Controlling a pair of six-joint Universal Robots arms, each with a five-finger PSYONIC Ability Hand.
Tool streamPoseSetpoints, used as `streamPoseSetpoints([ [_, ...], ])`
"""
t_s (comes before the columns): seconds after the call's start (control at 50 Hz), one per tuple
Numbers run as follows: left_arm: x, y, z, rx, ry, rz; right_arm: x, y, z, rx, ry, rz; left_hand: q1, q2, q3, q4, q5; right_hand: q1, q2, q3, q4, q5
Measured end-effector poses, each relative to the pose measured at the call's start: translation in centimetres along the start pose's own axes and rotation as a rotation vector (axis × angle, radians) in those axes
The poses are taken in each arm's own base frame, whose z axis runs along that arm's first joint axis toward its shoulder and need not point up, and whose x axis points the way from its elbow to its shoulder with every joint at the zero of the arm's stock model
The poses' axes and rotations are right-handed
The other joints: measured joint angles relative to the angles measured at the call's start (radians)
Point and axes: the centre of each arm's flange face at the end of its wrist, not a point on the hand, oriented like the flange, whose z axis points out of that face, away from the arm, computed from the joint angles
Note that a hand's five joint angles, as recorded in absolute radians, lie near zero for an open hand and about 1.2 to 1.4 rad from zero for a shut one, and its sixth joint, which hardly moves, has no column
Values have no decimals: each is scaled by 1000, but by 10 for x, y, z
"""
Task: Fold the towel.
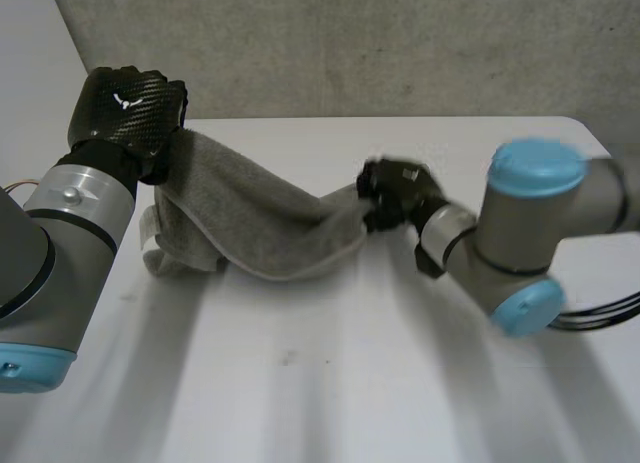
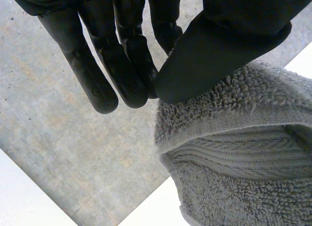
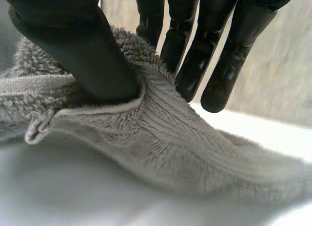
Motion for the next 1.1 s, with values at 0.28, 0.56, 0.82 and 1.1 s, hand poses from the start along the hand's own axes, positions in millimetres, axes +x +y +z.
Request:
streamPoseSetpoints([
  [0.28, 4, 27, 0, -101, 23, 18, 32, -105, -66, -40, 113, -468, 0, 0, 0, 0, 0, 0, 0, 16, 4, 1],
  [0.56, 39, 106, -26, -511, 228, 88, 39, -77, -105, -411, 119, -743, 0, 0, 0, 0, 0, 0, 0, 17, 4, 6],
  [0.82, 19, 79, 63, -166, 42, 209, 69, -94, -25, -158, 289, -929, 0, 0, 0, 0, 1, 0, 0, 17, 4, 6],
  [1.1, -41, -47, 91, 495, -340, 148, 41, -227, -44, 659, 467, -878, 0, 0, 0, 0, 3, 0, 0, 17, 4, 20],
])
